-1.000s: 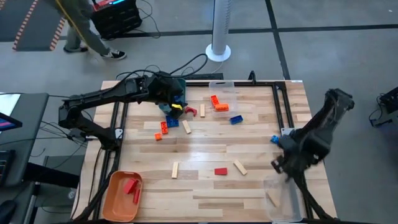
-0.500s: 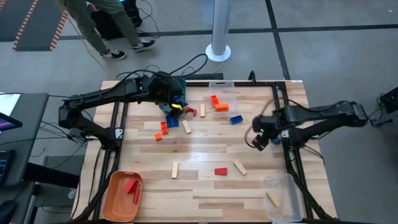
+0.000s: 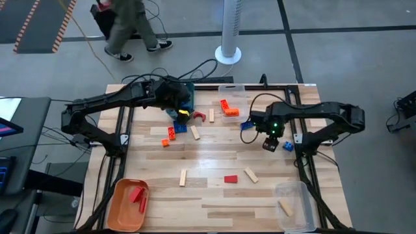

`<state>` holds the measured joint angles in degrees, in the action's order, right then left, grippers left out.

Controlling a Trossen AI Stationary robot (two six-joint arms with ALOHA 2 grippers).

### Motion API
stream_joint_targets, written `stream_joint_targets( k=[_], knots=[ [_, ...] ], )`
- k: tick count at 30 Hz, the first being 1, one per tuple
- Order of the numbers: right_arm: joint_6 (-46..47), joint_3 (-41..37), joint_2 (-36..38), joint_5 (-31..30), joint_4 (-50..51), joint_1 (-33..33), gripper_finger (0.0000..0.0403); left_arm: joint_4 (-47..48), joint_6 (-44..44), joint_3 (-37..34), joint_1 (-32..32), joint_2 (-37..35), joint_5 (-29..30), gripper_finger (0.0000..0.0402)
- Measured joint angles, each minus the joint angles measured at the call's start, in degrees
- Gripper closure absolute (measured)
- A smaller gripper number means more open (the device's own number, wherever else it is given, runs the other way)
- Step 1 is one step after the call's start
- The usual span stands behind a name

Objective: Sort blocks
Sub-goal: Put the blue game piece into the dark blue bin

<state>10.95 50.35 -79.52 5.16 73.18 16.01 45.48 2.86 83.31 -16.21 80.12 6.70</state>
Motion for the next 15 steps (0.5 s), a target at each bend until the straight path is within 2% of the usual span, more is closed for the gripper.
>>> stream_joint_targets(
  k=[6,15],
  knots=[
    [-4.81,-6.79,-0.76,-0.78,-0.11,2.6,0.0168,5.12,0.66,-0.02,0.0,-0.32,0.14,0.0155],
    [-1.89,-9.62,3.57,-1.26,-1.45,2.52,0.0168,8.09,1.32,-0.07,-0.02,-3.64,2.49,0.0155]
  ],
)
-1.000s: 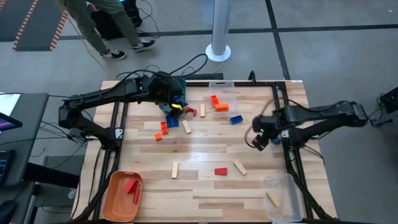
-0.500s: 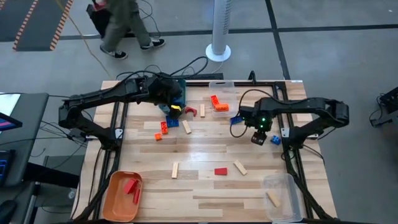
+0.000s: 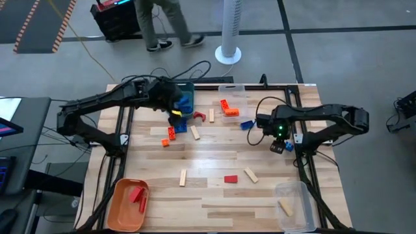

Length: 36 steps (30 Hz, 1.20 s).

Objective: Sort blocks
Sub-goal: Put the blue game piece into the dark blue bin

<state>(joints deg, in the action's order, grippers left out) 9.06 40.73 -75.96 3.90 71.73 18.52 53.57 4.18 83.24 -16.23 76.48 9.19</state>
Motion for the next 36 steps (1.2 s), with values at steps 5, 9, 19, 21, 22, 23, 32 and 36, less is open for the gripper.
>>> stream_joint_targets(
  k=[5,9,19,21,22,23,32,36],
  knots=[
    [2.99,0.0,4.64,-0.32,0.28,0.0,0.0168,-0.05,1.28,0.0,0.0,-3.08,0.28,0.0155],
    [4.54,-0.79,6.38,-0.87,0.12,0.14,0.0168,-0.1,1.45,0.0,0.0,-5.08,0.31,0.0155],
    [5.04,-0.69,-6.71,-4.11,0.93,5.29,0.0168,0.72,2.54,0.0,0.13,-6.05,0.01,0.0155],
    [4.89,-0.74,-7.97,-4.1,0.89,5.27,0.0168,1.87,2.54,0.0,0.41,-6.05,-0.02,0.0155],
    [4.66,-0.71,-8.38,-4.09,0.93,5.27,0.0168,2.21,2.54,0.0,0.61,-6.05,-0.04,0.0155],
    [4.61,-0.7,-8.8,-4.09,1.06,5.25,0.0168,2.61,2.53,0.0,0.81,-6.05,-0.05,0.0155],
    [3.35,-0.72,-9.65,-2.08,0.56,3.58,0.0168,4.12,0.54,0.0,1.81,-6.05,-0.12,0.0155],
    [2.64,-0.83,-9.65,-0.49,0.19,1.54,0.0168,4.14,-0.16,0.0,1.81,-6.3,-0.13,0.0155]
  ],
)
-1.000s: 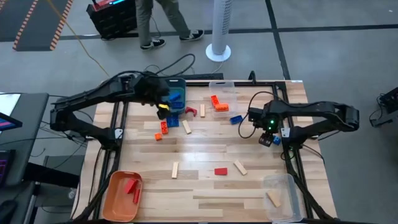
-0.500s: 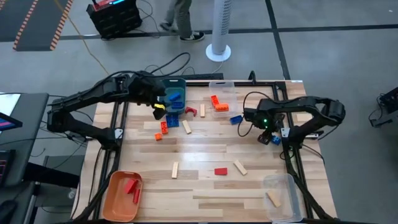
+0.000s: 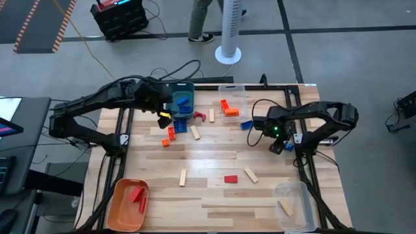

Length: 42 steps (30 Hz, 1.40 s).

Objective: Sort blocks
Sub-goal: Put the blue game piece into the dark blue bin

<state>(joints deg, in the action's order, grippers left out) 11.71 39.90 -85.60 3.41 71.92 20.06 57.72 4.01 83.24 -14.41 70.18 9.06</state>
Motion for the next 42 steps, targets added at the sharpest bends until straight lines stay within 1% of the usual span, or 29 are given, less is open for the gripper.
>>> stream_joint_targets(
  k=[4,9,12,19,23,25,27,33,36,38,42],
  knots=[
    [0.36,-1.67,-0.02,1.89,-1.68,-1.65,0.0168,-0.01,-0.43,0.0,-0.02,-0.54,0.0,0.0155],
    [1.77,-1.45,-1.34,0.39,-1.96,-2.46,0.0168,-0.04,-0.53,0.01,-0.02,-1.83,0.24,0.0155],
    [1.75,-1.45,-3.76,0.35,-2.32,-3.15,0.0168,-0.07,-0.56,0.01,-0.02,-2.85,0.29,0.0155],
    [1.51,-1.47,-12.87,0.48,-2.01,-5.96,0.0168,-0.01,0.96,0.02,-0.02,-5.56,1.07,0.0155],
    [1.48,-1.49,-14.28,0.57,-1.99,-8.17,0.0171,0.02,1.7,0.02,-0.02,-6.66,1.07,0.0155],
    [1.57,-1.49,-13.82,0.57,-2.01,-9.16,0.0181,0.08,1.79,0.02,-0.02,-6.96,1.05,0.0155],
    [1.75,-1.49,-12.9,0.57,-2.06,-10.0,0.0199,0.31,1.77,0.02,-0.02,-7.01,1.05,0.0155],
    [2.35,-1.49,-9.8,0.75,-2.69,-11.51,0.0284,0.32,1.2,0.02,-0.02,-6.28,1.01,0.0155],
    [2.92,-1.47,-7.47,1.06,-3.18,-11.44,0.0316,-0.63,0.54,0.04,-0.04,-5.4,0.93,0.0155],
    [3.46,-1.17,-5.3,1.08,-3.75,-11.44,0.0324,-0.78,0.32,0.04,-0.04,-5.08,1.09,0.0155],
    [5.81,1.32,0.32,1.16,-4.43,-11.57,0.0322,-2.33,0.07,0.07,-0.04,-3.72,2.04,0.0155]
  ],
)
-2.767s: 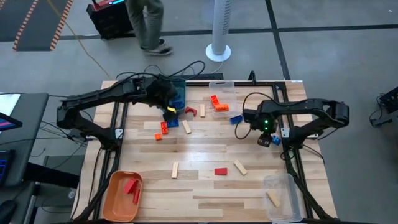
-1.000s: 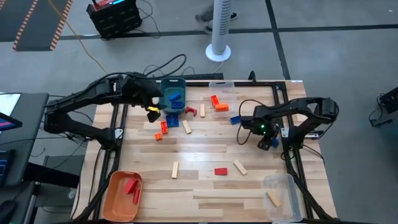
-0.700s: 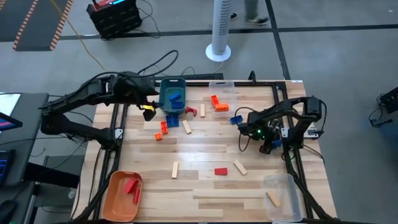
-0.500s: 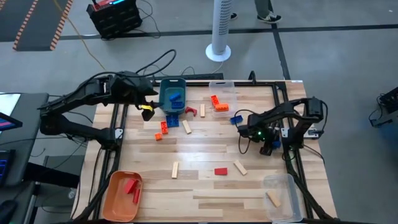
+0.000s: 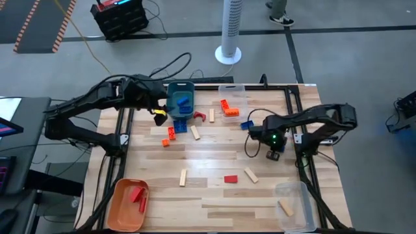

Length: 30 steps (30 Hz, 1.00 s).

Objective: Sort blocks
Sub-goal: Put the blue game piece into the dark blue bin

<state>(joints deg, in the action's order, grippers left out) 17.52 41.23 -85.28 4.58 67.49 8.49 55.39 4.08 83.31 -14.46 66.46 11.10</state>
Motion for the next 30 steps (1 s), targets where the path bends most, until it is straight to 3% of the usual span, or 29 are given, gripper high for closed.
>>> stream_joint_targets(
  k=[6,14,17,22,26,30],
  knots=[
    [4.63,4.17,11.73,0.11,-14.07,-0.97,0.0317,-1.56,-0.57,-0.03,0.0,4.14,0.21,0.0155],
    [19.74,4.95,19.45,0.22,-48.78,1.98,0.0316,-14.46,1.73,-3.7,3.25,10.0,-1.8,0.0155],
    [25.45,4.95,19.07,0.2,-63.87,3.04,0.0316,-19.5,-0.91,-3.76,6.21,11.82,1.79,0.0155],
    [34.08,4.97,16.83,0.07,-84.31,4.77,0.0316,-28.49,-8.62,-3.76,10.87,13.53,12.92,0.0155],
    [37.15,4.97,16.1,-1.39,-92.81,5.36,0.0316,-35.52,-16.49,-3.76,13.32,13.4,21.65,0.0155],
    [37.57,4.97,15.21,-2.77,-101.29,4.68,0.0316,-40.44,-21.25,-3.76,13.88,13.42,23.73,0.0155]
  ],
)
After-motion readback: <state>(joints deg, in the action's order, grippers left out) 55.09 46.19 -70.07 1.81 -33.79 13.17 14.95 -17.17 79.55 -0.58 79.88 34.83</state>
